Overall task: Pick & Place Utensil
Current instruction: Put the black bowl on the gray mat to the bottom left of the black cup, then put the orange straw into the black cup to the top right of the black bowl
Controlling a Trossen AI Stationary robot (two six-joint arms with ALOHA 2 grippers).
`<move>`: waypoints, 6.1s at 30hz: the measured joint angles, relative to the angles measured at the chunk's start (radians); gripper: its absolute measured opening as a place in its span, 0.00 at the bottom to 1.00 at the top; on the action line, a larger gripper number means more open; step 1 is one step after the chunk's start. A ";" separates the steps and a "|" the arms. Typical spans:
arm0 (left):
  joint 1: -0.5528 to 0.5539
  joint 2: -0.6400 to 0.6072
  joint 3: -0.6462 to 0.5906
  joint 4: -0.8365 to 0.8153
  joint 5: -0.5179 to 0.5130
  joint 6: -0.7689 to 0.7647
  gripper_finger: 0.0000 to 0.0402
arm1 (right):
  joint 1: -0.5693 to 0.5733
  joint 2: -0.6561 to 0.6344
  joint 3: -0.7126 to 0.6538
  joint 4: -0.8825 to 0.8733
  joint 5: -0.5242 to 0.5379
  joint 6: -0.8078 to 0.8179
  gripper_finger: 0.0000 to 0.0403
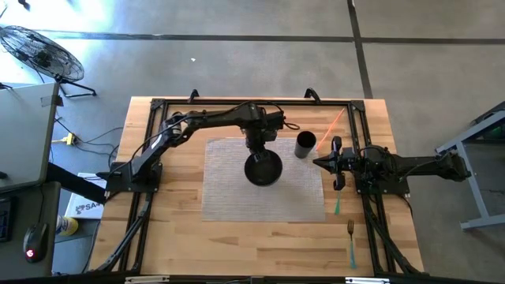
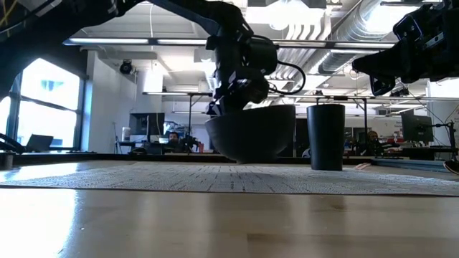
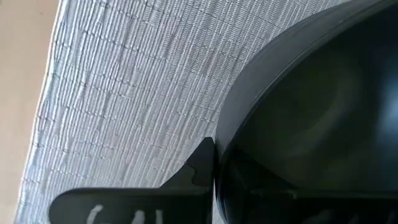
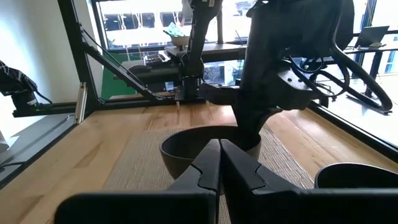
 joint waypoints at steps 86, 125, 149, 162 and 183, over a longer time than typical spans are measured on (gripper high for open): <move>-0.041 -0.235 0.227 -0.212 -0.186 0.203 0.30 | 0.000 0.000 0.000 0.000 0.000 0.000 0.00; -0.204 -1.042 -1.282 1.232 -0.198 0.053 0.30 | -0.001 0.000 0.000 0.142 0.145 -0.025 0.00; -0.204 -1.038 -1.282 1.231 -0.190 -0.001 0.30 | -0.077 0.312 0.388 -0.261 0.909 0.344 0.00; -0.204 -1.038 -1.282 1.231 -0.160 -0.004 0.30 | -0.504 0.610 0.716 -0.797 0.600 0.546 0.00; -0.204 -1.038 -1.281 1.135 -0.161 -0.004 0.30 | -0.957 1.046 0.842 -0.909 0.092 0.502 0.01</move>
